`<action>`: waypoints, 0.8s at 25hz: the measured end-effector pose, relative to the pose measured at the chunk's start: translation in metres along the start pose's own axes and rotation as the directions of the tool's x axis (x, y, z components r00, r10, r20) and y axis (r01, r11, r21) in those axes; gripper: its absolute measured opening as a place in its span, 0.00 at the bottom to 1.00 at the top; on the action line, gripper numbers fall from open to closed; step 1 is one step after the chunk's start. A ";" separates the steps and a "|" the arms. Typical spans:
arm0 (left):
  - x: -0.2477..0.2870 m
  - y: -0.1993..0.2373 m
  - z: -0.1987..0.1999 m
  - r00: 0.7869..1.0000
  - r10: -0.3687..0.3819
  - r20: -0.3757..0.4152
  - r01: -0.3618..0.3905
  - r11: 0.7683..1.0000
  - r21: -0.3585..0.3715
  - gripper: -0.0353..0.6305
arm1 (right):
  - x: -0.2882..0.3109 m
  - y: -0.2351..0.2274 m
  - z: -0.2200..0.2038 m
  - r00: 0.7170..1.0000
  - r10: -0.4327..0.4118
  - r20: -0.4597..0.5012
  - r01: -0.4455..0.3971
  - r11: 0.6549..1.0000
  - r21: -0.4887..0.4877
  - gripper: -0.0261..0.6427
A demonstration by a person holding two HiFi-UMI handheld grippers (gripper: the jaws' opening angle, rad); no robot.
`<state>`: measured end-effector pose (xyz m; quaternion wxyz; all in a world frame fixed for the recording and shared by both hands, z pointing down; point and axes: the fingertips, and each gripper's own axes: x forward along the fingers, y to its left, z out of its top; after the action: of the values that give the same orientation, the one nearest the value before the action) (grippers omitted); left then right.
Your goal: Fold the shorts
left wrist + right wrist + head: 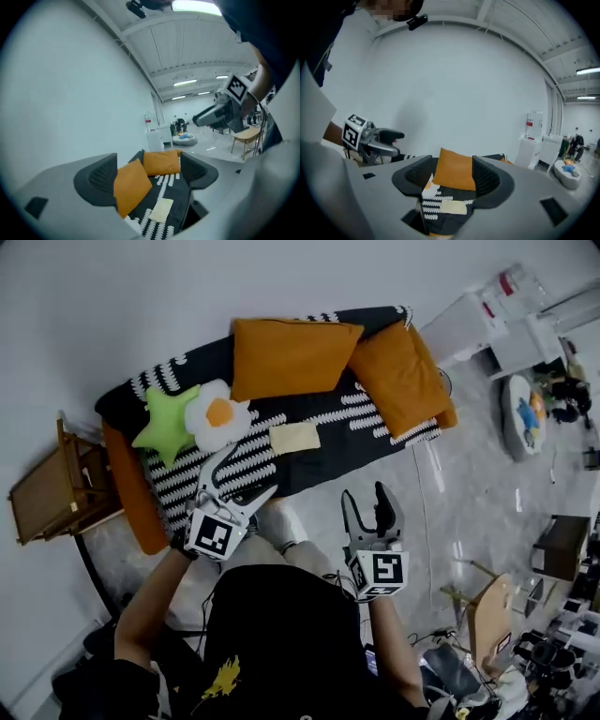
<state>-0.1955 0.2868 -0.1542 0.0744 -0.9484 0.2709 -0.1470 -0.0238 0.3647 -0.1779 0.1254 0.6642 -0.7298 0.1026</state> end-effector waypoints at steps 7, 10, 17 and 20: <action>-0.090 -0.015 0.084 0.929 0.356 0.100 -0.333 0.924 -0.188 0.68 | -0.111 -0.037 -0.011 0.996 -0.043 0.073 0.038 0.996 0.076 0.43; -0.118 -0.043 0.082 0.943 0.332 0.026 -0.323 0.930 -0.175 0.63 | -0.144 -0.043 -0.022 0.993 -0.038 0.111 0.027 0.994 0.107 0.41; -0.150 -0.092 0.067 0.960 0.280 0.014 -0.273 0.946 -0.172 0.39 | -0.187 -0.019 -0.004 0.984 -0.064 0.165 0.052 0.996 0.075 0.31; -0.165 -0.103 0.083 0.973 0.216 0.079 -0.200 0.964 -0.176 0.28 | -0.217 -0.004 0.009 0.976 -0.132 0.172 0.114 0.988 0.108 0.26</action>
<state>-0.2519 0.4676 -0.2495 0.0228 -0.9236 0.3765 -0.0686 -0.0018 0.5661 -0.2555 0.0329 0.7199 -0.6898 0.0699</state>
